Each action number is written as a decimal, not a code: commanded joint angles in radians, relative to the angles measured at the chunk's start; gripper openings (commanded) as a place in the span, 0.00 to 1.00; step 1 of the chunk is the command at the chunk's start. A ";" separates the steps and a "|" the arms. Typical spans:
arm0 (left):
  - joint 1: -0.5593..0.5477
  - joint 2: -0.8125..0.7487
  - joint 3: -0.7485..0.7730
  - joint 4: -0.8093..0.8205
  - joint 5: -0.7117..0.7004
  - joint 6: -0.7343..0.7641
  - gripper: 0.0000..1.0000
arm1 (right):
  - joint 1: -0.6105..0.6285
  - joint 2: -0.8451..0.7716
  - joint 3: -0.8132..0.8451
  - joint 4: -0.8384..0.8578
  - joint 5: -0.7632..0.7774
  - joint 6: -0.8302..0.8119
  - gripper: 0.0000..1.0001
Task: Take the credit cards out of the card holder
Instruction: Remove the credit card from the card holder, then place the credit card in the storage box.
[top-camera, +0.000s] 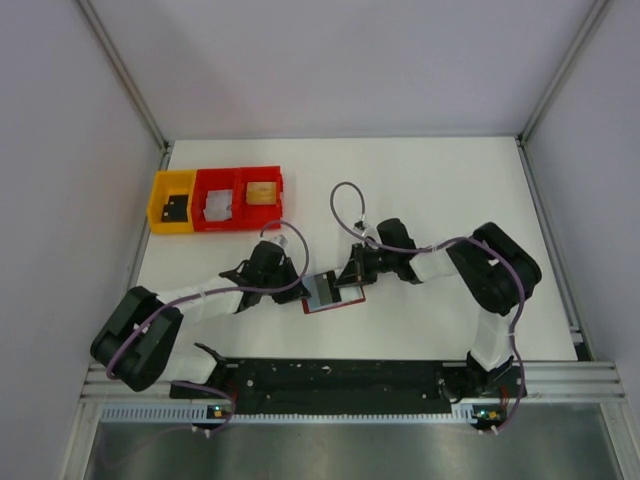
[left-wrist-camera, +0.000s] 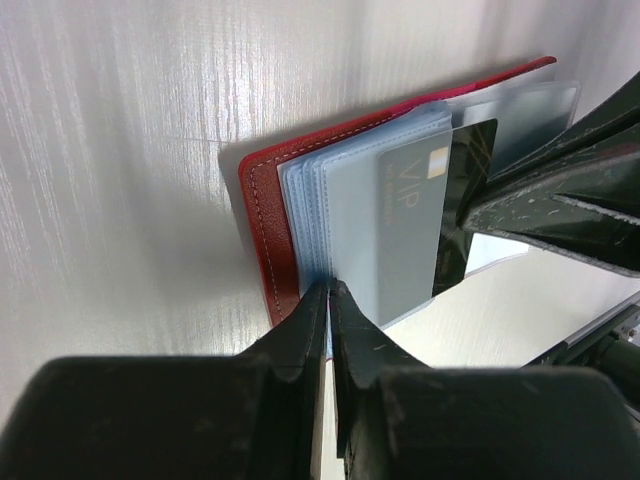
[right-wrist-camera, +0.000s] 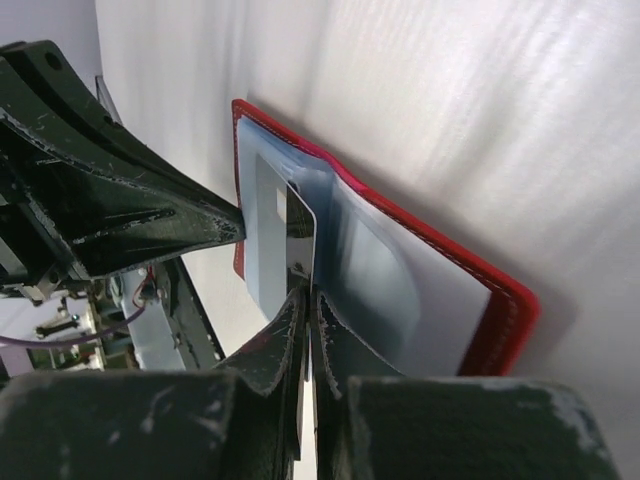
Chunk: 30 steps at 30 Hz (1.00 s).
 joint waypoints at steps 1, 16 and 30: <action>-0.001 0.030 -0.020 -0.048 -0.029 0.007 0.07 | -0.067 -0.012 -0.041 0.069 -0.032 -0.001 0.00; 0.017 -0.241 -0.058 0.046 -0.030 -0.016 0.37 | -0.153 -0.288 -0.073 -0.166 -0.049 -0.105 0.00; 0.022 -0.330 -0.144 0.607 0.288 -0.082 0.73 | -0.153 -0.508 -0.096 0.079 -0.268 0.117 0.00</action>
